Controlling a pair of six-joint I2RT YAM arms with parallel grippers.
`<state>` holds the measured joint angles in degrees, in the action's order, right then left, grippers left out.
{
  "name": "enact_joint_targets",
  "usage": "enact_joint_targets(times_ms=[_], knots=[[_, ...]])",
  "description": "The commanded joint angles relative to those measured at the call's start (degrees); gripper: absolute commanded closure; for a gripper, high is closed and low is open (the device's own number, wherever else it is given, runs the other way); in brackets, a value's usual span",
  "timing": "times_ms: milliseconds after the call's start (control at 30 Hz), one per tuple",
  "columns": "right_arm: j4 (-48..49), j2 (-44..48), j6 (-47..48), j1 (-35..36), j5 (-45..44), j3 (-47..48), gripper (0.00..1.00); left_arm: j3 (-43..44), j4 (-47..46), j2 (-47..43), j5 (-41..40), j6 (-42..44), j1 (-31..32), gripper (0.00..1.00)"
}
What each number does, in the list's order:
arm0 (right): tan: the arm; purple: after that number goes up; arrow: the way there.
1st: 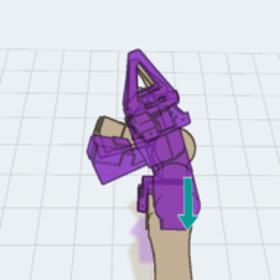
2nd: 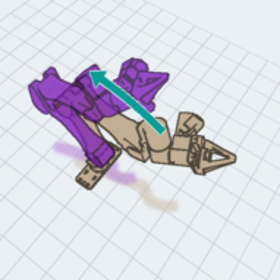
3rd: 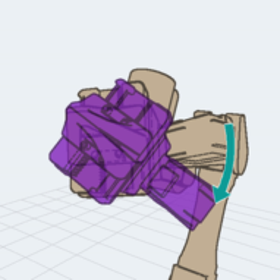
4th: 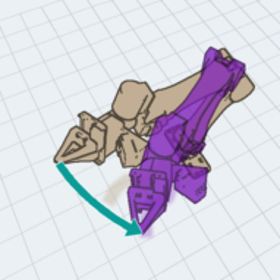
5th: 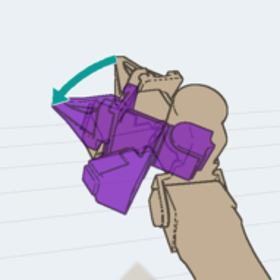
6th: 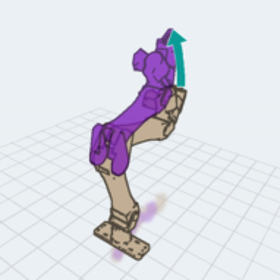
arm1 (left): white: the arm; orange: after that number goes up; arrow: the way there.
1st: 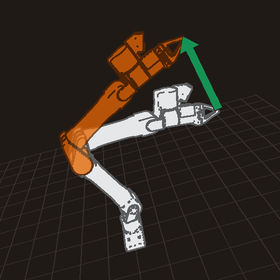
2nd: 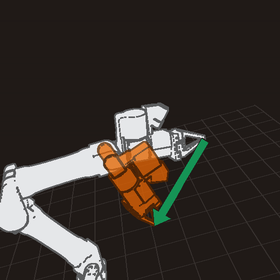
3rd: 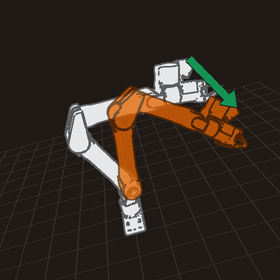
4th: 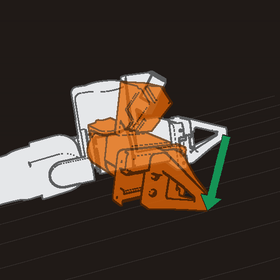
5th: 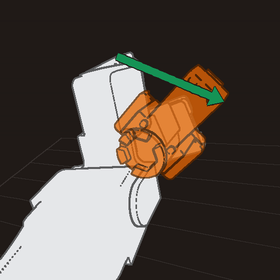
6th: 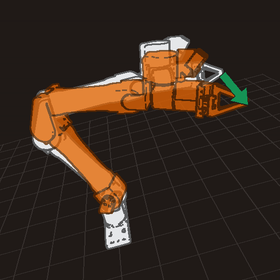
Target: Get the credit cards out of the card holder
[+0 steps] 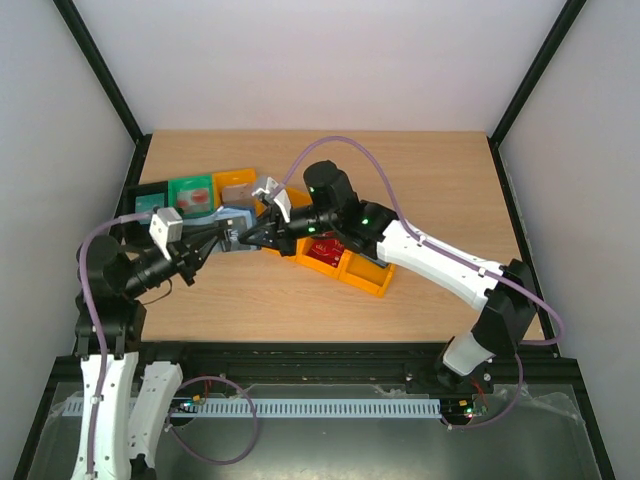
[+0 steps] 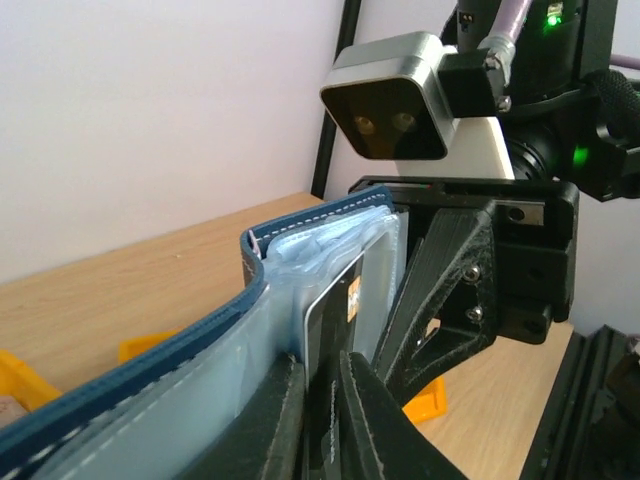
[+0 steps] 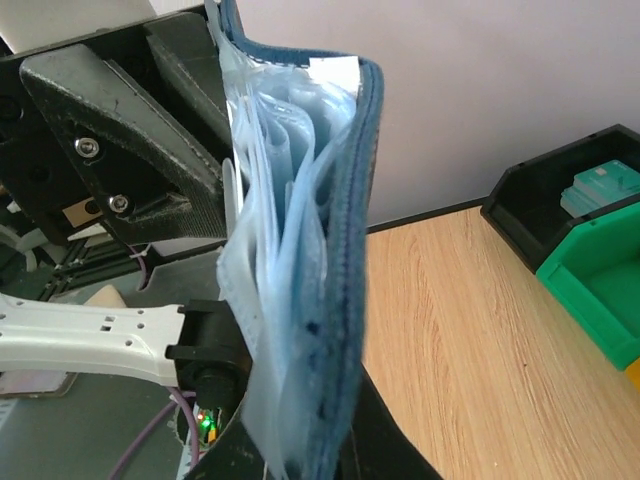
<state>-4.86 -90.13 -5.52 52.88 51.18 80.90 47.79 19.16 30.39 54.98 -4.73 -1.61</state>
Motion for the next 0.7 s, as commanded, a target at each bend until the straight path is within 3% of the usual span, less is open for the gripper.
enact_joint_targets(times_ms=[0,167,367,667], knots=[[11.94,-1.22,-3.01,3.35,-5.85,2.75,0.98,-5.73,-3.13,-3.56,14.80,-6.36,4.68,0.95],[9.96,-0.02,-1.26,2.46,-5.22,1.81,0.98,-7.09,-5.19,-4.22,14.68,-8.27,4.51,0.98],[8.75,3.98,-0.40,0.00,-1.77,-2.41,0.91,-10.15,-11.32,-4.91,12.03,-16.17,3.19,0.98],[9.21,7.03,-0.35,-0.75,1.29,-7.06,0.82,-11.91,-14.95,-5.82,9.23,-20.47,2.54,0.98]])
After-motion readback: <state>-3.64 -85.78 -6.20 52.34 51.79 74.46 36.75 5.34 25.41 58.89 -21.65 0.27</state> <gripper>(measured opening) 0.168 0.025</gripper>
